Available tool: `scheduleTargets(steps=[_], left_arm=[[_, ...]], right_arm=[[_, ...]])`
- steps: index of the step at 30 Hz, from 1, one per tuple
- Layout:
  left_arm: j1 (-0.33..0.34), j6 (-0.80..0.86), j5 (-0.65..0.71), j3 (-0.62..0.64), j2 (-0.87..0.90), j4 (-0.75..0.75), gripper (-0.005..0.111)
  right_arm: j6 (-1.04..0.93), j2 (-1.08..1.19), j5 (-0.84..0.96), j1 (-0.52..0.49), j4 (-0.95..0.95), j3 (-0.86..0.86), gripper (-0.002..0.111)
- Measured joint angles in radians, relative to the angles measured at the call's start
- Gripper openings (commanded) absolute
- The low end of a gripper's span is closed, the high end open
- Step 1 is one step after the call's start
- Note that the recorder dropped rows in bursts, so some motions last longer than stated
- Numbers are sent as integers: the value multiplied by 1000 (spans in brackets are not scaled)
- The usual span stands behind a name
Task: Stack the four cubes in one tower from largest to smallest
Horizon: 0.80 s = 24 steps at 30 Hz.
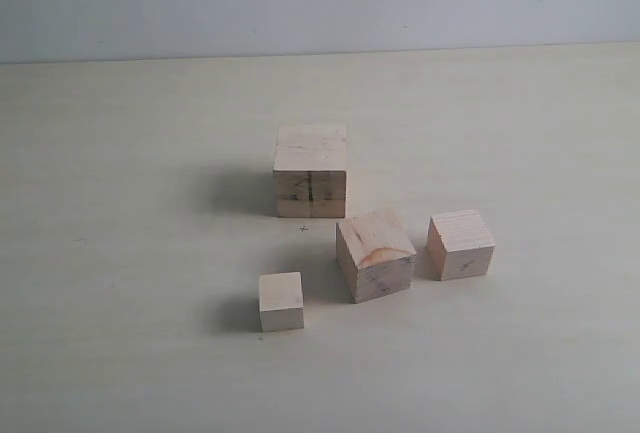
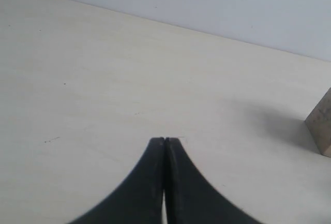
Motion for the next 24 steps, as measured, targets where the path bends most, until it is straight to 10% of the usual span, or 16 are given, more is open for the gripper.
scheduleTargets(steps=[7, 13, 19, 24], left_arm=[[0, 0, 0, 0, 0, 0, 0], [0, 0, 0, 0, 0, 0, 0], [0, 0, 0, 0, 0, 0, 0], [0, 0, -15, 0, 0, 0, 0]], right_arm=[[720, 0, -592, 0, 380, -20, 0], [893, 97, -682, 0, 464, -294, 0], [1044, 366, -656, 0, -4, -803, 0], [1156, 586, -652, 0, -765, -1188, 0]])
